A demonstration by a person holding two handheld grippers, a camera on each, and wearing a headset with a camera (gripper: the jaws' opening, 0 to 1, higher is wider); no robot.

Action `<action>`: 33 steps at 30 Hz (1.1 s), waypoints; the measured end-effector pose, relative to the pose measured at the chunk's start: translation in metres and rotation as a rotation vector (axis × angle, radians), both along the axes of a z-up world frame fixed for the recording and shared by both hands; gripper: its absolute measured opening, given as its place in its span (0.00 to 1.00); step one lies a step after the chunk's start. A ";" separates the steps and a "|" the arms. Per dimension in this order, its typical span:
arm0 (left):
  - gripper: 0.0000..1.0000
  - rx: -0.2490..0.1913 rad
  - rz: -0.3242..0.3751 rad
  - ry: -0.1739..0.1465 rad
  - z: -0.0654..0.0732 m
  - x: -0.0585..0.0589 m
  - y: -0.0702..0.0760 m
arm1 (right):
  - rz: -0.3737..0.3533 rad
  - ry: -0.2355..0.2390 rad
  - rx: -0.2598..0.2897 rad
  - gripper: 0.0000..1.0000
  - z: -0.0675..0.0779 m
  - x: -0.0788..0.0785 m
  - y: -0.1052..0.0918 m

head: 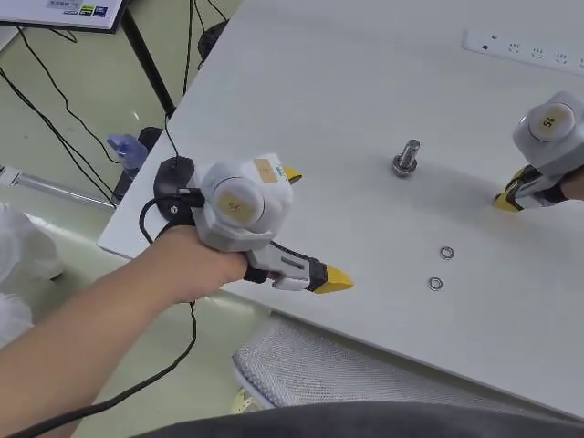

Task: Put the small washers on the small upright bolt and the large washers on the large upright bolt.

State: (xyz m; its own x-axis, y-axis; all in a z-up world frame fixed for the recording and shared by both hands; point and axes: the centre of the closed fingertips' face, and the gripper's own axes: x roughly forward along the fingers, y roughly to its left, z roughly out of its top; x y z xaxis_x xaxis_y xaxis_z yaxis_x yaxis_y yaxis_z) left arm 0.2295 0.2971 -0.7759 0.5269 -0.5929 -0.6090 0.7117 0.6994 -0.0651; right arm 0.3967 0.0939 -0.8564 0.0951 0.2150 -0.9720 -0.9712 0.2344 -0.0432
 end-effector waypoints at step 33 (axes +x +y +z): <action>0.94 0.022 -0.007 -0.020 0.016 -0.002 0.002 | 0.194 0.000 0.087 0.25 0.037 -0.069 0.049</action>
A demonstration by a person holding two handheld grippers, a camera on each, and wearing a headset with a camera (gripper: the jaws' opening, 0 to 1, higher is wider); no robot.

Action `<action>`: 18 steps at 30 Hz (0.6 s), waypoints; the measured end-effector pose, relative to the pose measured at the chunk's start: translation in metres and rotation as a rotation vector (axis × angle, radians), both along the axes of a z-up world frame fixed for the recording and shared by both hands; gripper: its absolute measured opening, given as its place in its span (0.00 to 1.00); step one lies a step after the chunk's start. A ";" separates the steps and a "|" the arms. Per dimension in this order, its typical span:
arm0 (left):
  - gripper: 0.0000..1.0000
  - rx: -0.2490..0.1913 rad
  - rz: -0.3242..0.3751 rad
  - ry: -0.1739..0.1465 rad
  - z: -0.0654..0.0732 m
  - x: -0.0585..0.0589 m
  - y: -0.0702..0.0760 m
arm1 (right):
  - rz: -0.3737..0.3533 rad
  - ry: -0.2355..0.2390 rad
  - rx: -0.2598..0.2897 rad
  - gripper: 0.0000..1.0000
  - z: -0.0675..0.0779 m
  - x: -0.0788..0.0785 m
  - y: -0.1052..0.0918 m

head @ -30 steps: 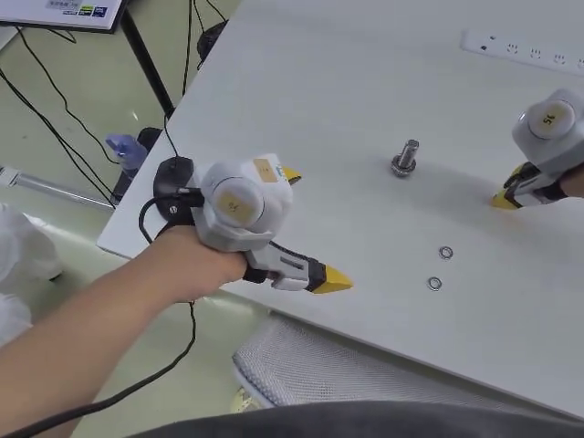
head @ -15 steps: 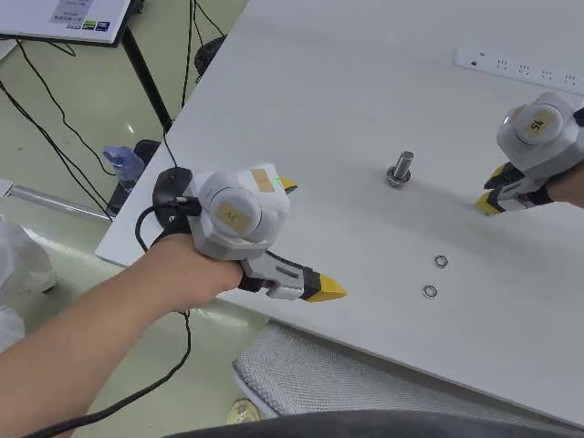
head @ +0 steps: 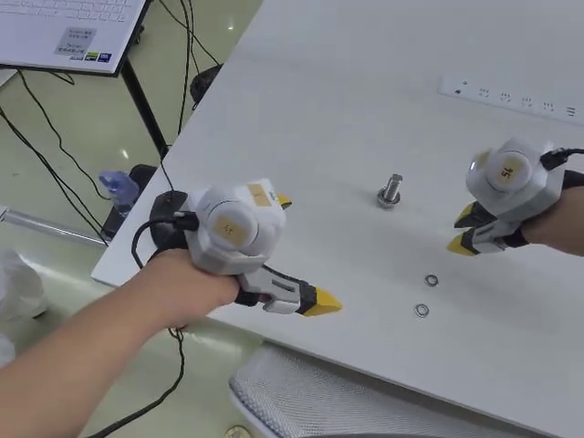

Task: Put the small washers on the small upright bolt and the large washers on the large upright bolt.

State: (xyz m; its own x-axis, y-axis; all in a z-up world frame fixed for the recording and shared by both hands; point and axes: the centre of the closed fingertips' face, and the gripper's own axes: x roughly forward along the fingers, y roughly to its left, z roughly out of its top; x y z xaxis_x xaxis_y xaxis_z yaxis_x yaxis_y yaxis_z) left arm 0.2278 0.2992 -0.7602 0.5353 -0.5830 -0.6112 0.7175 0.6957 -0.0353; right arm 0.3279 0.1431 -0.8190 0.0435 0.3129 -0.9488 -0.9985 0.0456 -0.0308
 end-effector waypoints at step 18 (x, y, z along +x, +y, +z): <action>0.92 0.005 -0.012 -0.018 0.003 -0.004 -0.001 | -0.019 0.029 0.014 0.25 -0.014 -0.036 0.004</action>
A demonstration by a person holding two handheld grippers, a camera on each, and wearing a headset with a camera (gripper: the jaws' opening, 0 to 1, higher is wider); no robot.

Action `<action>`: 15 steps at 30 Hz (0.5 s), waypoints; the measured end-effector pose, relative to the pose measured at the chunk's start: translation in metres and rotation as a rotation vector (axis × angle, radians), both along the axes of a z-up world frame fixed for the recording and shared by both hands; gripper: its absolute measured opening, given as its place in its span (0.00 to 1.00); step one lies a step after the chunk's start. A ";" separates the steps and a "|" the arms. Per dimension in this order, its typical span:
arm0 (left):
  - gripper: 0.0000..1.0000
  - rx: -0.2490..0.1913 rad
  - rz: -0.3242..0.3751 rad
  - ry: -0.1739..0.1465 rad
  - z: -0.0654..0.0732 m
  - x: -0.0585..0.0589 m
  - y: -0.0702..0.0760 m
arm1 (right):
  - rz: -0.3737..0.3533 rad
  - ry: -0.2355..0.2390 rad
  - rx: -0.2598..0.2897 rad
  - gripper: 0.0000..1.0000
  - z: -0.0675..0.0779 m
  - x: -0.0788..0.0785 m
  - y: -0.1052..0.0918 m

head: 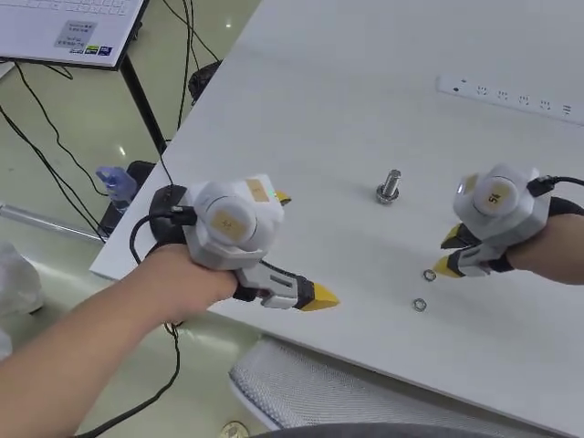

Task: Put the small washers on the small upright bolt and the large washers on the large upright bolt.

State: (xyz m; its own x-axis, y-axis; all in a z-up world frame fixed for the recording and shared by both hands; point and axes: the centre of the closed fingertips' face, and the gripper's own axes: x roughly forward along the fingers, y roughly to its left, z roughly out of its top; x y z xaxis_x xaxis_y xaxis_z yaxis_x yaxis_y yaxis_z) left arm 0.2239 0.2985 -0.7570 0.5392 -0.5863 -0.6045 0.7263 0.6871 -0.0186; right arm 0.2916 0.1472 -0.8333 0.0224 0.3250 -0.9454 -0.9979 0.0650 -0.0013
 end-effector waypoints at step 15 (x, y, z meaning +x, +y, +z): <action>0.91 -0.006 0.003 0.005 0.000 -0.003 0.000 | -0.044 -0.017 -0.008 0.25 -0.026 -0.007 -0.002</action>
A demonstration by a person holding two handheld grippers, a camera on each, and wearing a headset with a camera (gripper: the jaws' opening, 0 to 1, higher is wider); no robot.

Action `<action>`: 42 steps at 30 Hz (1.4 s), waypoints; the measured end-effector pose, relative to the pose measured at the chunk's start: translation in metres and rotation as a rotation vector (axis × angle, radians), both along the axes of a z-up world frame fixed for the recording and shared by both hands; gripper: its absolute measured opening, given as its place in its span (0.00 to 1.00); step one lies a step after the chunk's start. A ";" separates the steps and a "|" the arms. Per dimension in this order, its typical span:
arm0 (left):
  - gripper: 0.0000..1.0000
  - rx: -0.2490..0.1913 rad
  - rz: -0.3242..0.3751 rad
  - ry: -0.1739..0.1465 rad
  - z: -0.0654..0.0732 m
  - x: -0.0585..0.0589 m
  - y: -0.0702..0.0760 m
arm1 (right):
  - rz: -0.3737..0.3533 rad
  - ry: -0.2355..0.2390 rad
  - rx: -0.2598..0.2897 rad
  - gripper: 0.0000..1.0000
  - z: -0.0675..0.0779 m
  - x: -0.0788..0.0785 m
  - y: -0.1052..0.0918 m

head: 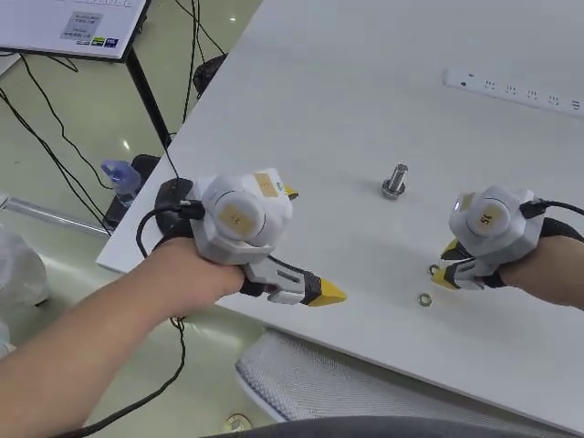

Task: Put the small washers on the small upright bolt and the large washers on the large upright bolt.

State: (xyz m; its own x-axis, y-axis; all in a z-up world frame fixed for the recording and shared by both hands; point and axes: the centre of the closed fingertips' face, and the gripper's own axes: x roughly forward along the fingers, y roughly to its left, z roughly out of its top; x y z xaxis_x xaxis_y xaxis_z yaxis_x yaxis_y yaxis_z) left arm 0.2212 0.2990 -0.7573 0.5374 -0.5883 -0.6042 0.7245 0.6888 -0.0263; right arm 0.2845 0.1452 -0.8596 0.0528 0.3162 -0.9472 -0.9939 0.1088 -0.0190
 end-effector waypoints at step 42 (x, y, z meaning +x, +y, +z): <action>0.87 0.010 0.003 0.017 -0.005 -0.009 0.005 | -0.025 0.013 -0.157 0.14 -0.012 0.001 0.000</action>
State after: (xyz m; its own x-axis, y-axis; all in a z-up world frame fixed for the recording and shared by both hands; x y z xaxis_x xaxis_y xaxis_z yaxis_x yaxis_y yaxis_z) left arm 0.2119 0.3036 -0.7624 0.5288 -0.5804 -0.6193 0.7218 0.6914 -0.0316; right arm 0.2857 0.1448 -0.8713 0.0466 0.1631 -0.9855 -0.9911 0.1305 -0.0253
